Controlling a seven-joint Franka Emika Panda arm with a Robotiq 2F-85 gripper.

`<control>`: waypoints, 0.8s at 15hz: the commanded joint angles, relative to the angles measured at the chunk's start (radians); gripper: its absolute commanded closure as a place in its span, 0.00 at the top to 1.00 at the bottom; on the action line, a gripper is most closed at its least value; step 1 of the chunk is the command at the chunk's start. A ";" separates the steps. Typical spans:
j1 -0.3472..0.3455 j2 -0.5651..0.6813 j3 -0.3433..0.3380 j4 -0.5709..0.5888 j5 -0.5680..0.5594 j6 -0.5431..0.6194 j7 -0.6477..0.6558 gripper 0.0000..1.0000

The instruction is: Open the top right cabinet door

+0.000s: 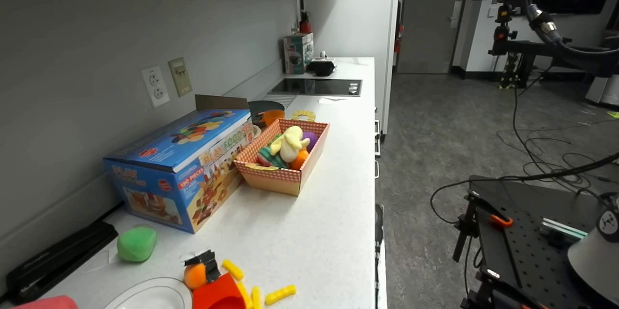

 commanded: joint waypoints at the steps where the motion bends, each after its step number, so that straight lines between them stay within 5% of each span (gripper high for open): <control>1: -0.044 -0.025 -0.043 -0.024 0.044 -0.062 -0.158 1.00; 6: -0.120 -0.064 -0.022 -0.039 0.025 -0.094 -0.183 1.00; 12: -0.173 -0.123 -0.027 -0.134 0.019 0.014 -0.166 1.00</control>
